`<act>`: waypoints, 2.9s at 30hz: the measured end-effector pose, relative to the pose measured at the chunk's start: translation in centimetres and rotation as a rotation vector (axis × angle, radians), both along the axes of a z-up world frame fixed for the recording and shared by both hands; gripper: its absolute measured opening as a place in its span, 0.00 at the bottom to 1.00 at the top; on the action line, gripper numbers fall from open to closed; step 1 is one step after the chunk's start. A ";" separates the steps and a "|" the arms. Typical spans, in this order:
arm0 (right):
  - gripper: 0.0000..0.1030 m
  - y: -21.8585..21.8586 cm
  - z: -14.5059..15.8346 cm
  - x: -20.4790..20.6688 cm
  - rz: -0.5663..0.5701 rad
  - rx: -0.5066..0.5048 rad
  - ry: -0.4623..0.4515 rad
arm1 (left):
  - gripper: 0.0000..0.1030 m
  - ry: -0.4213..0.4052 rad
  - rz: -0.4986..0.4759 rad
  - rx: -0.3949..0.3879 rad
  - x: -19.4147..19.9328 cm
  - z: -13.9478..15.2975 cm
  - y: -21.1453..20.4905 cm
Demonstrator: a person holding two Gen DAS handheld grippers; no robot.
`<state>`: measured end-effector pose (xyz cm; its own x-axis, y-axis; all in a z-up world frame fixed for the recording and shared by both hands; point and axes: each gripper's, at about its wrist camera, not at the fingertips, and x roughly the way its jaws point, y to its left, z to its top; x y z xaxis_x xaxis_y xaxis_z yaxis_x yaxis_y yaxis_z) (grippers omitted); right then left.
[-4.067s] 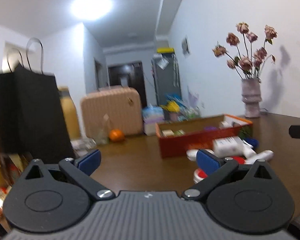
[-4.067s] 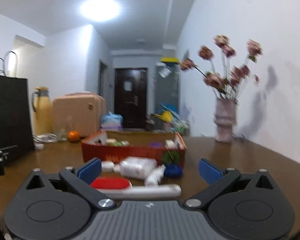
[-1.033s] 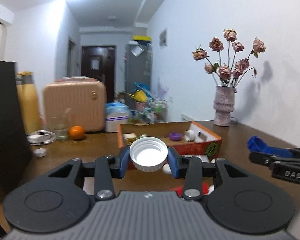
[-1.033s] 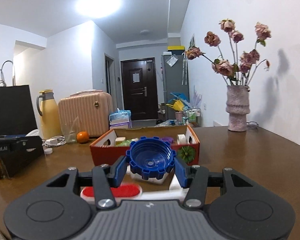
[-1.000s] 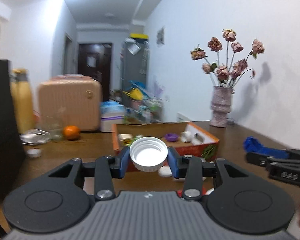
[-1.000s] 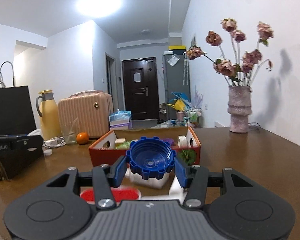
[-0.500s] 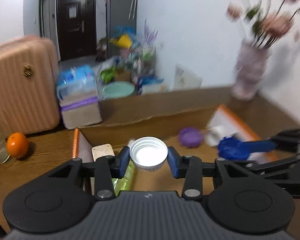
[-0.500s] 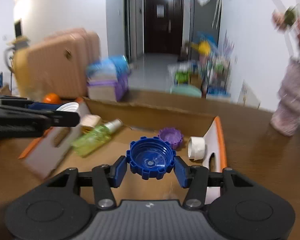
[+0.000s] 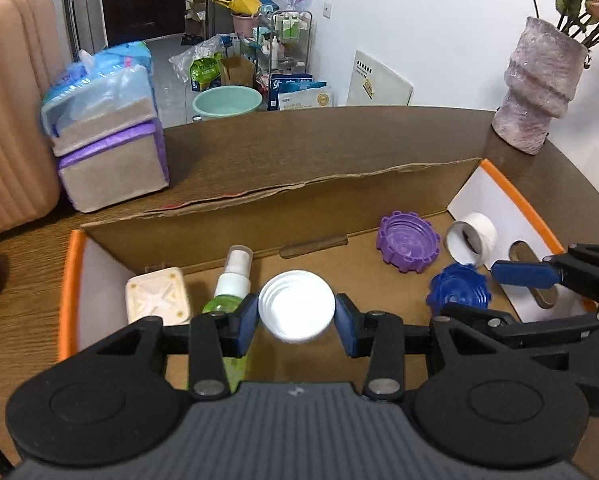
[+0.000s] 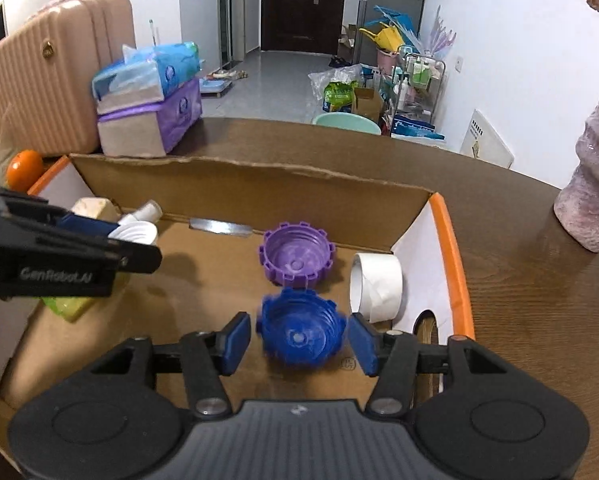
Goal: Organize rigid objects
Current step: 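Carry the white cap into the box and release it while the right gripper releases the blue cap, then withdraw both grippers from the box back toward the table items, then grasp the large white plastic bottle with the left gripper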
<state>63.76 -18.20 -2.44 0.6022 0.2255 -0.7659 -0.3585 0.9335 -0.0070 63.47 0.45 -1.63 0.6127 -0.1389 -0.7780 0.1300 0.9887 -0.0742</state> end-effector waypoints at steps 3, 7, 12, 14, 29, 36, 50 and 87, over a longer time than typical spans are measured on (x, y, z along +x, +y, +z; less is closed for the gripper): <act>0.60 -0.3 1.8 -1.6 0.015 -0.006 -0.015 | 0.49 -0.015 0.003 0.001 -1.7 2.2 0.3; 0.71 -0.3 4.3 -4.3 0.049 -0.029 -0.004 | 0.52 -0.050 0.013 0.035 -5.3 5.3 0.7; 0.73 -1.1 7.9 -8.7 0.029 -0.014 -0.055 | 0.57 -0.187 0.056 0.077 -11.6 9.3 1.2; 0.75 -1.5 9.1 -10.4 0.015 -0.007 -0.078 | 0.58 -0.248 0.068 0.094 -14.4 10.7 1.2; 0.80 -4.2 12.7 -24.6 -0.076 0.138 -0.495 | 0.74 -0.646 0.191 0.055 -30.6 12.3 2.0; 0.86 -5.1 11.2 -30.5 -0.089 0.232 -0.665 | 0.85 -0.742 0.207 0.068 -34.9 9.7 2.3; 0.93 -4.5 6.7 -38.2 -0.079 0.253 -0.694 | 0.96 -0.801 0.201 0.048 -44.3 7.5 2.4; 0.96 -9.2 -1.5 -41.4 -0.238 0.225 -0.462 | 1.00 -0.540 0.027 0.008 -42.7 0.9 0.4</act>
